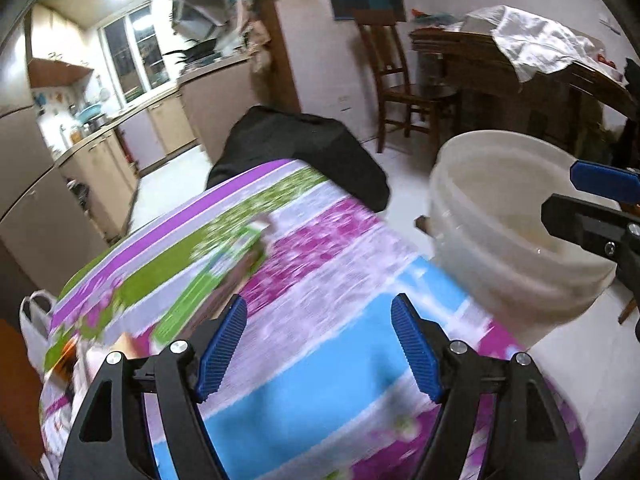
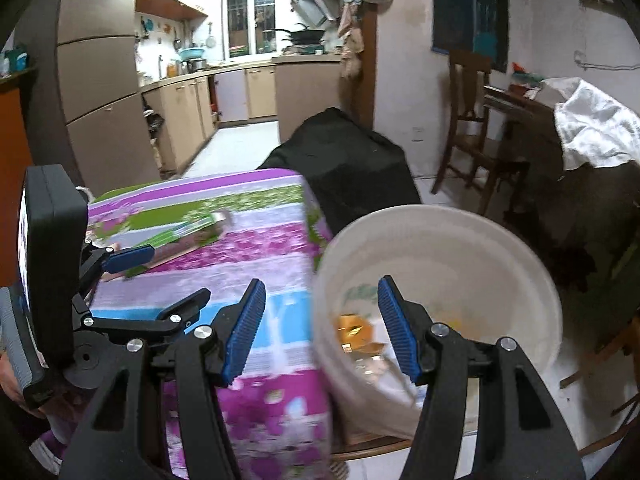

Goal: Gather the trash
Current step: 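Return to the table and grasp the green box with the left tool, then grasp the white medicine box with the right tool while the left tool holds the green box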

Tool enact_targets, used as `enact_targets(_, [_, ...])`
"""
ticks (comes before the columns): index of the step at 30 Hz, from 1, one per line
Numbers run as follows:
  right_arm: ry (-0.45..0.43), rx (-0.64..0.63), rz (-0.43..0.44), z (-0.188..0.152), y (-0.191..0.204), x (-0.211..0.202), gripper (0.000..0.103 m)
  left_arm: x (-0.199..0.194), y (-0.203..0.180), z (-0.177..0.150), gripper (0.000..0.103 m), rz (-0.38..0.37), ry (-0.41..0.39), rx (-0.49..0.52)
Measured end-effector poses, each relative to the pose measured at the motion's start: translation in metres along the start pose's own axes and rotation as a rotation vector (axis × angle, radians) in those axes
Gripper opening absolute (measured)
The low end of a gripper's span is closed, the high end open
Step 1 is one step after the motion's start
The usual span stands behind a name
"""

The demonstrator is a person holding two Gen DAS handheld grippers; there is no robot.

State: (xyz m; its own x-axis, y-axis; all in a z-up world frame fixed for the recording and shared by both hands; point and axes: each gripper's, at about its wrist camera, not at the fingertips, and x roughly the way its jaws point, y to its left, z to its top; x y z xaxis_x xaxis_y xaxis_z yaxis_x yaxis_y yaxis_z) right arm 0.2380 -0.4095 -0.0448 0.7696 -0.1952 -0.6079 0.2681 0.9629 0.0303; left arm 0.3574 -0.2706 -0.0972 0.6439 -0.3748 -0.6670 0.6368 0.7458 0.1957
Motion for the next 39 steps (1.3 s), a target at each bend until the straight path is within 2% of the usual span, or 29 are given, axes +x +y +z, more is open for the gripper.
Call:
enact_targets(4, [0.017,-0.006,0.050,-0.002,0.028,0.005,0.056,-0.002,0.029,-0.016,0.076,0.029,0.009,-0.024])
enact_targets(6, [0.017,0.011,0.076,-0.004,0.038,0.003,0.056,0.002,0.050,-0.017,0.078,0.056,0.018,-0.029])
enact_targets(8, [0.023,0.046,0.111,-0.009,0.044,-0.001,0.056,0.015,0.074,-0.013,0.079,0.050,0.049,-0.041])
enact_targets(10, [0.035,0.078,0.130,-0.016,0.046,-0.003,0.057,0.027,0.092,-0.006,0.079,0.029,0.059,-0.041])
enact_targets(14, [0.087,0.142,0.147,-0.037,0.044,-0.004,0.058,0.065,0.112,0.007,0.079,-0.022,0.109,0.026])
enact_targets(17, [0.128,0.163,0.134,-0.052,0.040,-0.002,0.058,0.090,0.112,0.009,0.079,-0.074,0.159,0.077])
enact_targets(20, [0.158,0.182,0.121,-0.065,0.030,0.000,0.058,0.106,0.109,0.010,0.079,-0.104,0.211,0.076])
enact_targets(21, [0.169,0.194,0.119,-0.070,0.025,0.000,0.058,0.110,0.108,0.012,0.078,-0.105,0.218,0.070])
enact_targets(23, [0.180,0.208,0.119,-0.076,0.020,-0.001,0.058,0.115,0.105,0.013,0.067,-0.131,0.231,0.050])
enact_targets(24, [0.182,0.215,0.118,-0.078,0.017,-0.002,0.058,0.115,0.105,0.014,0.057,-0.151,0.229,0.033])
enact_targets(26, [0.184,0.222,0.120,-0.081,0.014,-0.002,0.058,0.115,0.104,0.012,0.040,-0.155,0.225,0.019])
enact_targets(30, [0.181,0.222,0.131,-0.081,0.013,-0.006,0.058,0.102,0.097,0.005,0.027,-0.119,0.203,0.004])
enact_targets(36, [0.171,0.222,0.148,-0.077,0.016,-0.005,0.058,0.045,0.084,-0.030,0.025,-0.130,0.125,-0.044])
enact_targets(39, [0.158,0.217,0.158,-0.073,0.019,-0.007,0.058,0.003,0.089,-0.067,0.025,-0.162,0.101,-0.112])
